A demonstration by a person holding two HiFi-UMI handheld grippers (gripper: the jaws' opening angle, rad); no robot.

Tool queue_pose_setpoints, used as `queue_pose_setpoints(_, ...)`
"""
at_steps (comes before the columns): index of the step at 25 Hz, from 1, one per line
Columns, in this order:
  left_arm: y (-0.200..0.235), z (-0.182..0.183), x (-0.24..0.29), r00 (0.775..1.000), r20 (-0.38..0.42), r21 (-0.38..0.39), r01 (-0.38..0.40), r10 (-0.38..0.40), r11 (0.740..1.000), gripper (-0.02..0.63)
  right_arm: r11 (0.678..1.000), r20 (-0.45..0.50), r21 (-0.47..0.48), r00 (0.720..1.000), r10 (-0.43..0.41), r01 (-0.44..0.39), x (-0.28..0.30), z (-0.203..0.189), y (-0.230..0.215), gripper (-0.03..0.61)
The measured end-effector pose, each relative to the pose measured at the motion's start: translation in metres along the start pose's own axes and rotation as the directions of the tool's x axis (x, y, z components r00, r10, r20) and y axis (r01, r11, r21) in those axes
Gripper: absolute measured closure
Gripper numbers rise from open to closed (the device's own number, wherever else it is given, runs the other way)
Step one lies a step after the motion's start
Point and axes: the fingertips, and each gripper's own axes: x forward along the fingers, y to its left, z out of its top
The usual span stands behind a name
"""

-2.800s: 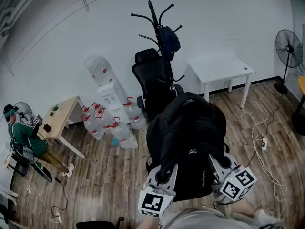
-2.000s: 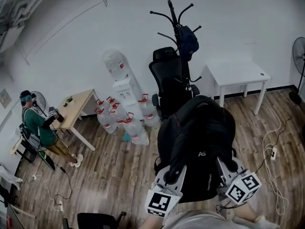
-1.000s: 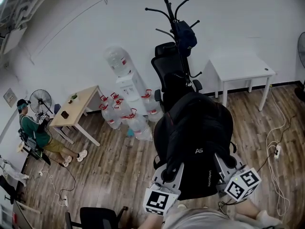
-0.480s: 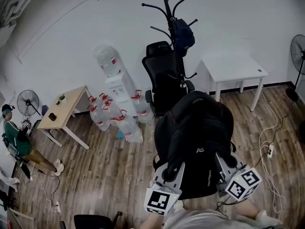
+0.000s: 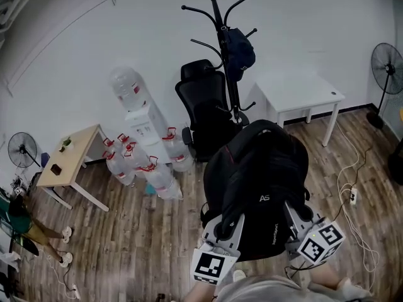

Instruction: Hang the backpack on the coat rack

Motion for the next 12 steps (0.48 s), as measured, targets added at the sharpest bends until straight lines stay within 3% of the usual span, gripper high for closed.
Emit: queue_pose_setpoints(12,0.05,-0.016,-0.003,0.998,0.015,0.02,0.055,-0.056,0.998,0.589,0.999,0.009,-0.005,0.999,-0.037,0.037,0.047,-0.016,0.017,0.546)
